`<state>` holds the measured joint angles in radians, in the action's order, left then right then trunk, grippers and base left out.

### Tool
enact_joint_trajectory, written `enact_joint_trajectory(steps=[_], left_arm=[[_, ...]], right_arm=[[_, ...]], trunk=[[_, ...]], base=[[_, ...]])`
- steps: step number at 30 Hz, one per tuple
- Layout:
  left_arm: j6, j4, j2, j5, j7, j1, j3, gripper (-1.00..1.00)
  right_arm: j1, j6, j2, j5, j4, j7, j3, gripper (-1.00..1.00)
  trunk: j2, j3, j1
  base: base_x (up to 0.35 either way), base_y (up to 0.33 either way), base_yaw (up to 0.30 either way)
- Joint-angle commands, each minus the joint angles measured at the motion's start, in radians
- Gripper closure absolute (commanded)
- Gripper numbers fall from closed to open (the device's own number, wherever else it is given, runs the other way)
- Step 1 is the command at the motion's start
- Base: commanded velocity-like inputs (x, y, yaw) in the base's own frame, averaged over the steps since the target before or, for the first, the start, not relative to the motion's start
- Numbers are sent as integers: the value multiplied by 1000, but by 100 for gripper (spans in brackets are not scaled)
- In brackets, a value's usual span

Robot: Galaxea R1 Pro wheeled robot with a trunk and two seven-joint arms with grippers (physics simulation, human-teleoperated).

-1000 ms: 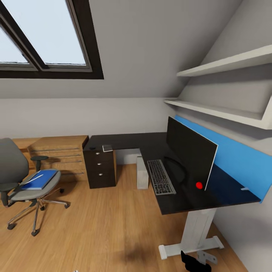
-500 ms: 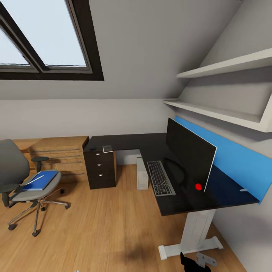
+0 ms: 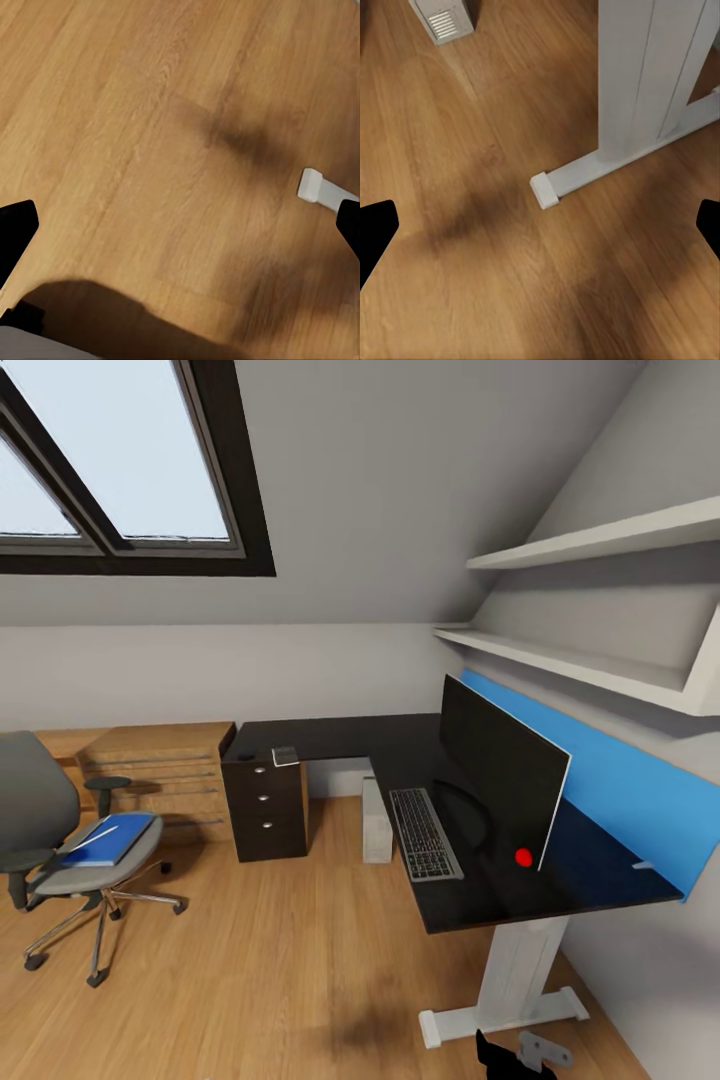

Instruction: In the bedroom, organize the workspace by keeping the computer under the desk, ensuring the monitor is on the desk, placing the keyboard on the desk next to the monitor, placing the mouse on the desk next to the keyboard, moving the folder from the swivel chair onto the desk next to the mouse, stacking the notebook on top of the folder with the pen on top of the notebook, and positioning the swivel chair next to the desk.

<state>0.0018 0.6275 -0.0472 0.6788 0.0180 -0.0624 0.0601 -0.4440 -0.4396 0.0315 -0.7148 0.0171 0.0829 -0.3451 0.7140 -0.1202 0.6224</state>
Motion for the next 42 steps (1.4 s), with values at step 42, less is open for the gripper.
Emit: enact_joint_trajectory(steps=[42], left_arm=[[-101, -3, 6, 10, 2, 0, 7, -100]], right_arm=[[-1, -86, -35, -11, 1, 6, -3, -100]], trunk=[[-90, 22, -50]], base=[[0, 0, 91]])
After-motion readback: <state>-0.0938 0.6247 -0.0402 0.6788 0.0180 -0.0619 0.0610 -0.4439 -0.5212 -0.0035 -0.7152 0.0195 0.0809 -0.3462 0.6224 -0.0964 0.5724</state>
